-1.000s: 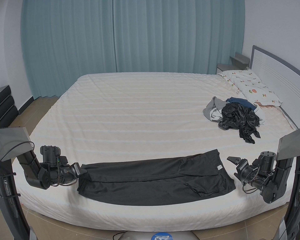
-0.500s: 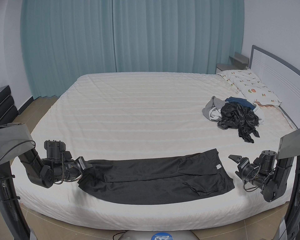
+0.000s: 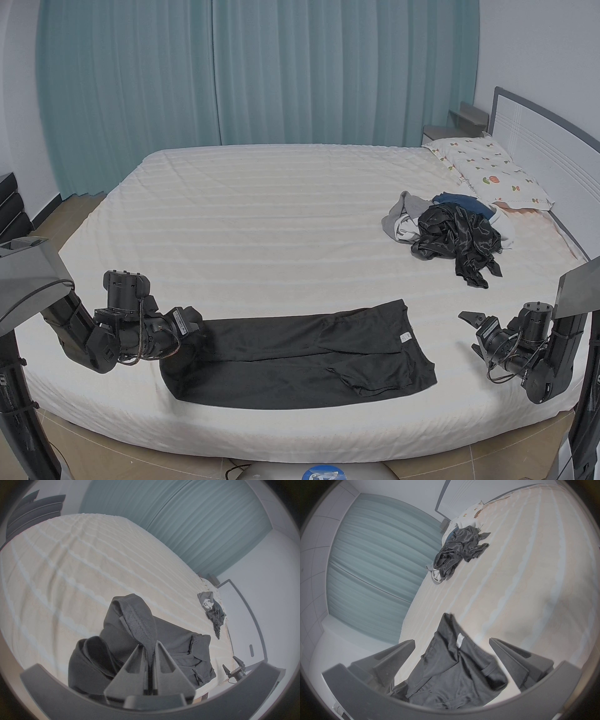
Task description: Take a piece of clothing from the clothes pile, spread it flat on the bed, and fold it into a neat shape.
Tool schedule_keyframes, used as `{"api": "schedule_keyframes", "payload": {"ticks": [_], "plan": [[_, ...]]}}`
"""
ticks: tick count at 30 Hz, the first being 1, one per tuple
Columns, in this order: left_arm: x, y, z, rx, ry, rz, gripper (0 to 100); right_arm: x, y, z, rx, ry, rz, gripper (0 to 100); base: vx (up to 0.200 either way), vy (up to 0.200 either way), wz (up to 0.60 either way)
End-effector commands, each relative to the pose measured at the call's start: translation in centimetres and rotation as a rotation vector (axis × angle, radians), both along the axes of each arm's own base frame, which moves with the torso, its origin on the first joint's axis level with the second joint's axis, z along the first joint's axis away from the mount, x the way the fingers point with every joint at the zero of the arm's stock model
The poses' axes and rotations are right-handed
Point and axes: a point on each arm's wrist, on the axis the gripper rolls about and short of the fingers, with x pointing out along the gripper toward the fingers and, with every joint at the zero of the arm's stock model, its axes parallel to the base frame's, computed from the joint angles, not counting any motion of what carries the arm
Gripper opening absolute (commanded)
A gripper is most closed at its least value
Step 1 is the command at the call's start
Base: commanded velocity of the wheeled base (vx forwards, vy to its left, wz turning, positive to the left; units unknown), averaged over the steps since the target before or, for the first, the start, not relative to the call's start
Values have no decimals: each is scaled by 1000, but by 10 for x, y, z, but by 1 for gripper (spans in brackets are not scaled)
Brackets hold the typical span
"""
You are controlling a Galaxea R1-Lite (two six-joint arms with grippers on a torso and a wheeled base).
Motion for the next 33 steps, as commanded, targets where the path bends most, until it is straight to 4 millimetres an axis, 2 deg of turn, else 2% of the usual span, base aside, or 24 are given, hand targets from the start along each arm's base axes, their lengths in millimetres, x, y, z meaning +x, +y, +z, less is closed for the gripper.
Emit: {"api": "schedule_keyframes", "payload": {"ticks": [1,7,14,28,33], "plan": [[8,-20,18,36,-10,-7,0,0,0,-2,0,3,0,100,0,-200,0],[16,-44,26,11,51,33,0,0,0,-4,-1,10,1,100,0,-200,0],[19,-65,31,19,80,-14,0,0,3,-7,-1,18,12,100,0,-200,0],[38,-113,19,25,101,-53,0,0,4,-11,-1,33,15,100,0,-200,0],[40,-132,22,2,105,-64,0,0,5,-11,-1,33,18,100,0,0,0]]}}
